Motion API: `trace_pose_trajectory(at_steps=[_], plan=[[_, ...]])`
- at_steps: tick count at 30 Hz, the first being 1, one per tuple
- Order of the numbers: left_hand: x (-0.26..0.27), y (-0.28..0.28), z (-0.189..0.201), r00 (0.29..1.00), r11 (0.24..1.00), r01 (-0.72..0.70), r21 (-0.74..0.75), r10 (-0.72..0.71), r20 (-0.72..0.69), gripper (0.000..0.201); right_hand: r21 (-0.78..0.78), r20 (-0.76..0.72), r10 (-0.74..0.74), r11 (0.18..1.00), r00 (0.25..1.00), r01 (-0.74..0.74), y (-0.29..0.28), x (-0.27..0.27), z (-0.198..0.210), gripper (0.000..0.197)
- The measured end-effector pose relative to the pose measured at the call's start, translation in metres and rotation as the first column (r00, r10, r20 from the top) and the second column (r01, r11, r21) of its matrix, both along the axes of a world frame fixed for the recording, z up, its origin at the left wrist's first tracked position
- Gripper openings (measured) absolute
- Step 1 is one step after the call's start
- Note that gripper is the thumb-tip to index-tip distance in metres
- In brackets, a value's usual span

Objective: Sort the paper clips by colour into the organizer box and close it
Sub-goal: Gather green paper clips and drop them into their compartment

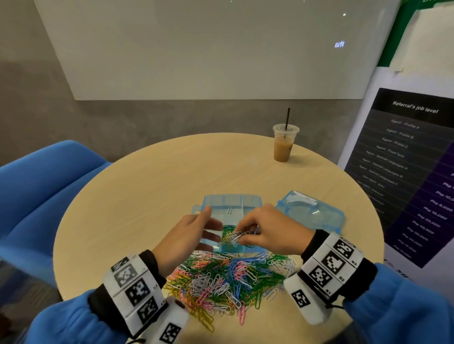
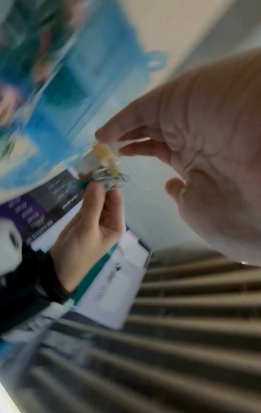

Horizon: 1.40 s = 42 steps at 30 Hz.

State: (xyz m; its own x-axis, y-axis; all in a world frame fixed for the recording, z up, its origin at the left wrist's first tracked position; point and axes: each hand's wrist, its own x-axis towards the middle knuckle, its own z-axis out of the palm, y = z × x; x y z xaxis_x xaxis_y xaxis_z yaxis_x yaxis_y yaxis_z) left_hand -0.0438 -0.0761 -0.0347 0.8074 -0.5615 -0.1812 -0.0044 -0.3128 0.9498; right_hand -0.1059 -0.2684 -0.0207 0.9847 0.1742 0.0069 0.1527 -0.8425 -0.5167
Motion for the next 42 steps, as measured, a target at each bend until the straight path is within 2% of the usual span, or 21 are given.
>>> trace_pose_trajectory(at_steps=[1,3,6,8,11,14,16,19,23,28,32,35,38,42], plan=[[-0.001,-0.004,0.001,0.988,0.996,-0.030,-0.079,0.017,-0.155,0.057,0.011,0.021,0.007,1.000,1.000,-0.007,0.001,0.001,0.005,0.018],[-0.002,-0.013,0.000,0.915,0.976,-0.094,-0.194,0.008,-0.404,0.063,0.028,0.062,0.028,0.999,0.998,-0.029,0.003,0.003,0.014,0.017],[-0.007,-0.025,-0.001,0.791,0.921,-0.193,-0.339,-0.058,-0.609,0.062,0.027,0.095,0.047,0.998,0.994,-0.050,0.009,0.008,0.018,0.017],[-0.010,-0.031,-0.001,0.694,0.864,-0.287,-0.415,-0.111,-0.712,0.061,0.018,0.094,0.049,0.999,0.994,-0.051,0.013,0.012,0.016,0.015],[-0.011,-0.033,-0.006,0.560,0.799,-0.401,-0.448,-0.173,-0.810,0.056,0.017,0.096,0.046,0.999,0.994,-0.048,0.018,0.015,0.009,0.014],[-0.010,-0.031,-0.015,0.489,0.753,-0.455,-0.475,-0.234,-0.840,0.056,0.032,0.074,0.040,0.999,0.996,-0.042,0.021,0.015,0.004,0.016],[-0.011,-0.029,-0.017,0.460,0.726,-0.473,-0.499,-0.280,-0.843,0.048,0.047,0.049,0.049,0.998,0.998,-0.051,0.023,0.014,0.002,0.024],[-0.012,-0.028,-0.018,0.440,0.696,-0.500,-0.515,-0.308,-0.843,0.035,0.102,0.032,0.062,0.993,0.998,-0.065,0.023,0.014,0.001,0.029],[-0.011,-0.024,-0.019,0.468,0.705,-0.483,-0.519,-0.293,-0.834,0.043,0.082,0.062,0.074,0.993,0.995,-0.079,0.022,0.015,0.004,0.012],[-0.009,-0.019,-0.023,0.464,0.697,-0.497,-0.517,-0.290,-0.837,0.050,0.076,0.087,0.074,0.994,0.993,-0.081,0.026,0.017,0.003,0.010],[-0.007,-0.015,-0.025,0.461,0.691,-0.512,-0.510,-0.280,-0.842,0.047,0.046,0.157,0.060,0.997,0.986,-0.068,0.031,0.019,0.004,0.023],[-0.009,-0.013,-0.026,0.449,0.672,-0.526,-0.522,-0.303,-0.841,0.046,-0.047,0.160,0.106,0.994,0.981,-0.099,0.040,0.021,0.002,0.033],[-0.010,-0.012,-0.027,0.435,0.658,-0.528,-0.537,-0.333,-0.836,0.050,-0.073,0.173,0.124,0.991,0.977,-0.112,0.047,0.025,-0.003,0.025],[-0.006,-0.011,-0.030,0.474,0.642,-0.534,-0.550,-0.311,-0.824,0.060,0.005,0.157,0.103,0.994,0.982,-0.105,0.048,0.029,-0.001,0.010]])
